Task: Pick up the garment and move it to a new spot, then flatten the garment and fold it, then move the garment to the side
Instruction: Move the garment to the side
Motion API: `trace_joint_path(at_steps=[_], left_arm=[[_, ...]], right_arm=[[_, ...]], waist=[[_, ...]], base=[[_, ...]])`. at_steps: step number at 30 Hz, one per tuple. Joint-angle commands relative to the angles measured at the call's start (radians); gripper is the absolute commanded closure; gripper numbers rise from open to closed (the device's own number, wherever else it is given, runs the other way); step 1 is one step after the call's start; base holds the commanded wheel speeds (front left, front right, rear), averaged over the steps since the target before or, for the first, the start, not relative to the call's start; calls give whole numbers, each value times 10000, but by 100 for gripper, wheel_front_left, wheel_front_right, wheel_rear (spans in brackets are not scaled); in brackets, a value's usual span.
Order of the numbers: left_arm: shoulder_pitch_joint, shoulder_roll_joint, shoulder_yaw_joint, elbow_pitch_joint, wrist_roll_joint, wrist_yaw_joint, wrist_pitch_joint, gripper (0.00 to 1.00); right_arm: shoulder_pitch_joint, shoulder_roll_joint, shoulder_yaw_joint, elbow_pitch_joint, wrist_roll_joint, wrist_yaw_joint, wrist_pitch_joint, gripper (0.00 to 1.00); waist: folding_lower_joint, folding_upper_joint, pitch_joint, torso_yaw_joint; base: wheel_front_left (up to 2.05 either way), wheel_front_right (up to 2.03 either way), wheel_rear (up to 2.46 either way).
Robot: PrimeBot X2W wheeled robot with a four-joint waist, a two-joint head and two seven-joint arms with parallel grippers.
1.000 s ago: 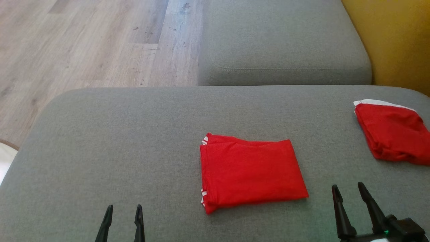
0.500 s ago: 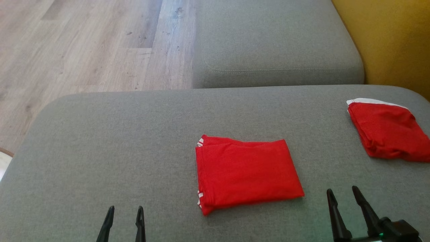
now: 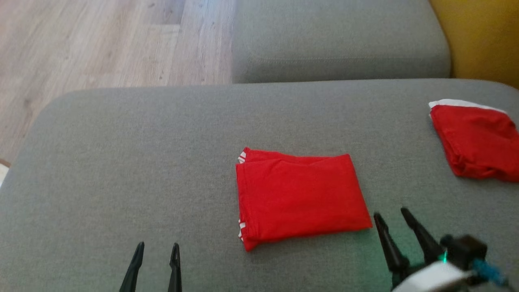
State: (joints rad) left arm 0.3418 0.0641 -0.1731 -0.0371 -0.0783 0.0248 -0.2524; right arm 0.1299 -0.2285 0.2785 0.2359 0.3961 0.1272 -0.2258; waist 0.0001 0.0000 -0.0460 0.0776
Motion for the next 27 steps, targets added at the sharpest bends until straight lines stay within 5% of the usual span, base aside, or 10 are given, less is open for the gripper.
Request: trace_joint_path(at_steps=[1,14,21,22,23,24,25,27], left_arm=[[-606,-137,191,-305,-50,-7,-93,0],[-1369,-138,-290,-136,-164,53,-93,0],[-1766,-138,-420,-14,-135,33,-93,0],[-1808,-138,-434,-2,-135,35,-93,0],[-1843,-138,-444,7,-138,43,-93,0],[-1866,-139,-451,12,-143,59,-93,0],[-1889,-139,-456,6,-150,77,-93,0],[-1921,-139,-475,-3,-232,96,-93,0]], right_arm=[[-661,-314,233,-243,238,35,127,0],[-3257,-1045,521,949,3669,35,4729,0],[-3943,-1170,783,1971,4844,35,5950,0],[-3991,-1153,872,2064,5032,35,6095,9],[-4021,-1128,966,2101,5244,35,6224,58],[-4041,-1116,1069,2075,5470,35,6339,92],[-4074,-1139,1169,1982,5666,35,6394,100],[-4173,-1270,1300,1680,6001,35,6344,100]], waist=[[-1,0,156,54],[-1,0,1328,448],[-1,0,1748,652],[-1,0,1789,678],[-1,0,1820,694],[-1,0,1855,699],[-1,0,1903,693],[-1,0,2007,651]], base=[[0,0,0],[0,0,0],[0,0,0],[0,0,0],[0,0,0],[0,0,0],[0,0,0],[0,0,0]])
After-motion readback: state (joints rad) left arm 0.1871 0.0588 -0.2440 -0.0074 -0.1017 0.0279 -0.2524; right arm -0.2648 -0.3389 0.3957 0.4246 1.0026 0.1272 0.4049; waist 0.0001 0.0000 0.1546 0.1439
